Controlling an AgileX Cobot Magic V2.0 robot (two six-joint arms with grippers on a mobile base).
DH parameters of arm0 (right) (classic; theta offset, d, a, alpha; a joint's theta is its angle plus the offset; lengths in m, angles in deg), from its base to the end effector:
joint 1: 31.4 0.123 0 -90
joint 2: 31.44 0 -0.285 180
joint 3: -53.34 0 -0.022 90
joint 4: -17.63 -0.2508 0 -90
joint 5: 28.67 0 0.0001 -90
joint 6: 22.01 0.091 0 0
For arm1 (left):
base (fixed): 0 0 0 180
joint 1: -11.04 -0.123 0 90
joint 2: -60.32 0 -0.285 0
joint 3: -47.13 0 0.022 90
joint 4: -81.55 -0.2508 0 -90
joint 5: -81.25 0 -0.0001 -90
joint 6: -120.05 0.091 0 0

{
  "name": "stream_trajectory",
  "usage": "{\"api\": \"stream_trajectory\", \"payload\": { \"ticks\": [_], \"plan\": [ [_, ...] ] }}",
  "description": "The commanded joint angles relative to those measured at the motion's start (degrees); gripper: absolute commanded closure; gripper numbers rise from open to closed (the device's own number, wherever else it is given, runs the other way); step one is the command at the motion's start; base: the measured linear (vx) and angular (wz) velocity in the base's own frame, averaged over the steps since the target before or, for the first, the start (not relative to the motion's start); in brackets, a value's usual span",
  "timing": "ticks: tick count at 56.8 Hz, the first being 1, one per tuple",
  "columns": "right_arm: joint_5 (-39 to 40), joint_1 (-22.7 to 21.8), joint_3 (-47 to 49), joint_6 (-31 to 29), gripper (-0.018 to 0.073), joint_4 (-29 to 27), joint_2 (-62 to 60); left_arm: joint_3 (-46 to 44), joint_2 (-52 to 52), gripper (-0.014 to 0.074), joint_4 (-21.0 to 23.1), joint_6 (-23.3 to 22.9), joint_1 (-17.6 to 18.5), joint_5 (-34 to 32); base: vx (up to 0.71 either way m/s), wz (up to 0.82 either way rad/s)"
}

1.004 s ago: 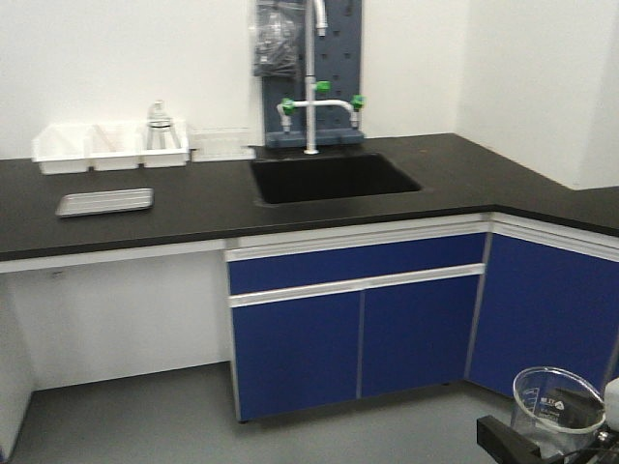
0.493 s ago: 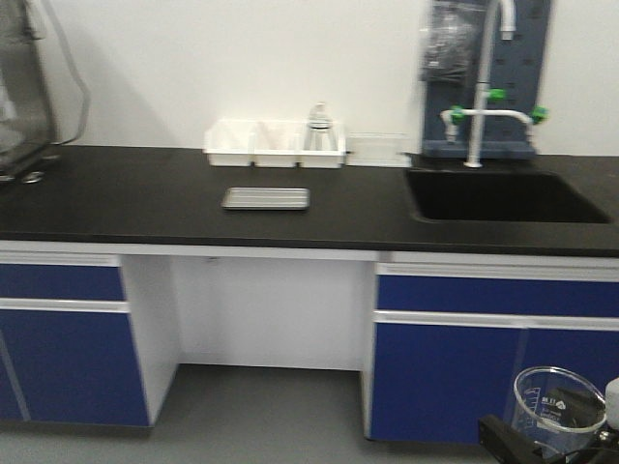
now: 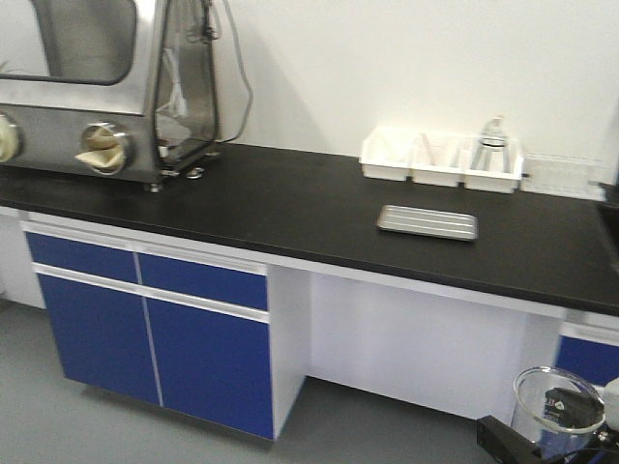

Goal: Move beaker to silver tray on left bench
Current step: 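Hold the beaker in the right gripper while the base turns and drives, then drive the base up to the bench with the silver tray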

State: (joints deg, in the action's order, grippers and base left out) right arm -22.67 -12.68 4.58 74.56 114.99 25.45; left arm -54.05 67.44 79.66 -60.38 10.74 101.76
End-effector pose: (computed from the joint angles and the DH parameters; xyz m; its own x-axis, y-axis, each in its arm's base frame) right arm 0.1661 0.0662 0.2897 -0.2617 -0.1039 -0.9595 -0.4172 0.9087 0.0154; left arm 0.0531 0.0013 0.1722 -0.2833 0.0219 -0.9588 -0.0097 0.9996 0.0257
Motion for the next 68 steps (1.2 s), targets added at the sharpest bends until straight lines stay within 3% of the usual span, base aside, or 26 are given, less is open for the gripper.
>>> {"api": "stream_trajectory", "payload": {
  "ticks": [1,24,68],
  "plan": [
    [-0.97,-0.23,1.78,-0.19,0.0566,0.04,-0.40,1.59,-0.90,0.0595,0.09,-0.18,0.36,-4.48,0.30,0.42],
    [-0.97,-0.23,1.78,-0.19,0.0566,0.04,-0.40,1.59,-0.90,0.0595,0.09,-0.18,0.36,-4.48,0.37,0.18],
    [-0.97,-0.23,1.78,-0.19,0.0566,0.04,-0.40,1.59,-0.90,0.0595,0.09,-0.18,0.36,-4.48,0.46,-0.32]
  ]
}}
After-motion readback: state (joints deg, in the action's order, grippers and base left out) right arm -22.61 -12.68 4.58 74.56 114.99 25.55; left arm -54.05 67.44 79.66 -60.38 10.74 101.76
